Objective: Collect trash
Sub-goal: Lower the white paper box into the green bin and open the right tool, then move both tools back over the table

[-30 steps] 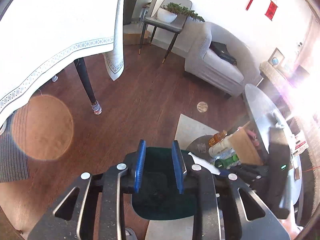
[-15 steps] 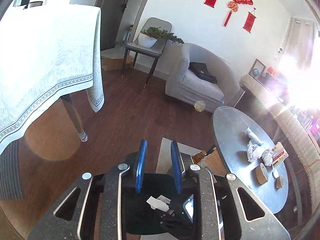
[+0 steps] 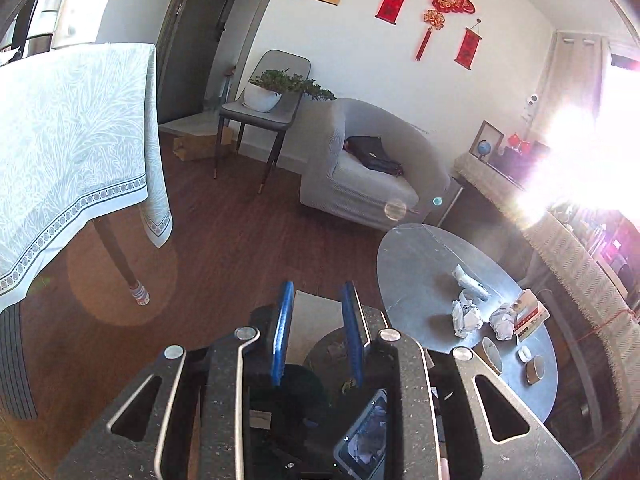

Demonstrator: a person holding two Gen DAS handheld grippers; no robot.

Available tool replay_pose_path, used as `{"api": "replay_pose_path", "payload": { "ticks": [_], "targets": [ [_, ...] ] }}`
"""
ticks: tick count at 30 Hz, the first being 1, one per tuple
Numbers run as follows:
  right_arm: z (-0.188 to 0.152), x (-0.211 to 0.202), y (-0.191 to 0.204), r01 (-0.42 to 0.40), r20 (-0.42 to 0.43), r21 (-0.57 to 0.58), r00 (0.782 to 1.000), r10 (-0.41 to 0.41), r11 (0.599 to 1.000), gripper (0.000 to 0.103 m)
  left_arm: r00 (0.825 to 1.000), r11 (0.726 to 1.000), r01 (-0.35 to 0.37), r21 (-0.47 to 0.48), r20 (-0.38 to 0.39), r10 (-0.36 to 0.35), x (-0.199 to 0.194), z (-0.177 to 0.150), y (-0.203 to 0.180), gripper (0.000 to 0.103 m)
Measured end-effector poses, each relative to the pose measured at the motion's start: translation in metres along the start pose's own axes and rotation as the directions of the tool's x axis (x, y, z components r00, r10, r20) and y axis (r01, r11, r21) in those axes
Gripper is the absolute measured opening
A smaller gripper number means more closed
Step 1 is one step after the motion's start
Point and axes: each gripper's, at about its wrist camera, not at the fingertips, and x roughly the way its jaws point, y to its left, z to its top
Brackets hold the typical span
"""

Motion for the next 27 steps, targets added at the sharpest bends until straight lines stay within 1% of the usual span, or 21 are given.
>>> {"api": "replay_pose_path", "payload": {
  "ticks": [3, 5, 6, 7, 9, 11, 14, 15, 16, 20, 25, 27],
  "targets": [
    [0.002, -0.028, 0.004, -0.021, 0.058, -0.012, 0.998, 0.022, 1.0, 0.058, 1.0, 1.0, 0.01, -0.011, -0.002, -0.01, 0.002, 0.0, -0.004, 0.027],
    [0.004, -0.049, 0.008, -0.036, 0.099, -0.021, 0.994, 0.038, 0.999, 0.058, 1.0, 1.0, 0.009, 0.001, -0.001, -0.009, 0.003, 0.0, -0.01, 0.029],
    [0.006, -0.06, 0.009, -0.04, 0.12, -0.028, 0.992, 0.043, 0.999, 0.058, 1.0, 1.0, 0.006, 0.012, 0.001, -0.006, 0.003, 0.0, -0.014, 0.031],
    [0.007, -0.071, 0.011, -0.044, 0.144, -0.035, 0.988, 0.049, 0.998, 0.058, 1.0, 1.0, 0.0, 0.027, 0.003, 0.0, 0.003, 0.001, -0.017, 0.036],
    [0.008, -0.094, 0.014, -0.06, 0.193, -0.036, 0.979, 0.066, 0.998, 0.058, 1.0, 0.998, -0.02, 0.057, 0.017, 0.019, 0.002, 0.003, -0.021, 0.041],
    [0.008, -0.117, 0.017, -0.057, 0.236, -0.044, 0.969, 0.066, 0.997, 0.058, 0.999, 0.997, -0.038, 0.065, 0.028, 0.036, 0.001, 0.006, -0.022, 0.042],
    [0.004, -0.151, 0.016, -0.031, 0.3, -0.049, 0.953, 0.044, 0.998, 0.058, 0.998, 0.999, -0.039, 0.039, 0.042, 0.037, -0.002, 0.011, -0.019, 0.046],
    [0.002, -0.161, 0.014, -0.022, 0.316, -0.043, 0.948, 0.034, 0.999, 0.058, 0.998, 0.999, -0.038, 0.03, 0.046, 0.036, -0.003, 0.012, -0.018, 0.049],
    [-0.001, -0.17, 0.01, -0.008, 0.332, -0.034, 0.943, 0.019, 0.999, 0.058, 0.998, 0.999, -0.04, 0.024, 0.052, 0.039, -0.004, 0.013, -0.018, 0.052],
    [-0.014, -0.2, -0.01, 0.052, 0.38, 0.008, 0.924, -0.052, 0.999, 0.058, 0.997, 0.999, -0.036, 0.025, 0.062, 0.034, -0.004, 0.015, -0.028, 0.058],
    [-0.037, -0.231, -0.047, 0.109, 0.417, 0.105, 0.897, -0.144, 0.988, 0.062, 0.999, 0.999, -0.015, 0.05, 0.032, 0.014, 0.008, 0.008, -0.051, 0.068],
    [-0.046, -0.24, -0.061, 0.134, 0.422, 0.145, 0.888, -0.184, 0.98, 0.067, 1.0, 0.998, -0.009, 0.067, 0.014, 0.008, 0.014, 0.002, -0.063, 0.071]
  ]
}}
